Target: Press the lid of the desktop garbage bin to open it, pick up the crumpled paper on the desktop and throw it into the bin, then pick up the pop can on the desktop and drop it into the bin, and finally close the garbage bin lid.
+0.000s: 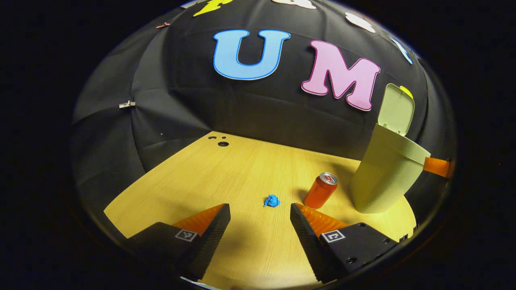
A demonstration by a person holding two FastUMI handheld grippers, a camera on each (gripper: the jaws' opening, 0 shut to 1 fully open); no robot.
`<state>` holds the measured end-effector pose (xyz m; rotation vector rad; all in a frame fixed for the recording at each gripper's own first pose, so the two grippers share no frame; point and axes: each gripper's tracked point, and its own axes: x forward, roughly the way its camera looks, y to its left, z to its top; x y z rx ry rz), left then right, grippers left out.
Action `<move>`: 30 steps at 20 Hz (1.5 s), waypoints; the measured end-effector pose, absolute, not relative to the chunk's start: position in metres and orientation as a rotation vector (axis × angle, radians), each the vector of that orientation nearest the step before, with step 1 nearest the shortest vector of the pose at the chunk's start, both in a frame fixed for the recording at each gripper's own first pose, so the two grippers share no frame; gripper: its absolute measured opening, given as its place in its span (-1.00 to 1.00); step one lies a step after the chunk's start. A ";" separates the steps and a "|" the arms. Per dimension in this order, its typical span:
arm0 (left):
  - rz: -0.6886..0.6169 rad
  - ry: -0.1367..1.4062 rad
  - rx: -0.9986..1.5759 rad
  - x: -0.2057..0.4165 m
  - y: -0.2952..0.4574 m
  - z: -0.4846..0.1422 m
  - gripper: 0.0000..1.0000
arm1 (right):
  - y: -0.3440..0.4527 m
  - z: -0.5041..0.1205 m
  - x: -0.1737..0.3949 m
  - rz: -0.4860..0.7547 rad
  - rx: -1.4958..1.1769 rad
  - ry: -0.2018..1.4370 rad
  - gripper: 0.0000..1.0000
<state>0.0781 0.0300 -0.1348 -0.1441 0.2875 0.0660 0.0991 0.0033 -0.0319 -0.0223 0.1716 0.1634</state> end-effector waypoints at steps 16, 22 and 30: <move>-0.026 0.430 0.017 0.203 0.001 -0.201 0.92 | -0.021 -0.073 0.069 0.187 -0.042 0.318 0.98; 0.000 0.512 0.039 0.226 0.002 -0.233 0.92 | -0.035 -0.086 0.064 0.168 -0.049 0.366 0.97; 0.035 0.564 0.016 0.232 0.005 -0.254 0.92 | -0.051 -0.098 0.060 0.129 -0.014 0.418 0.97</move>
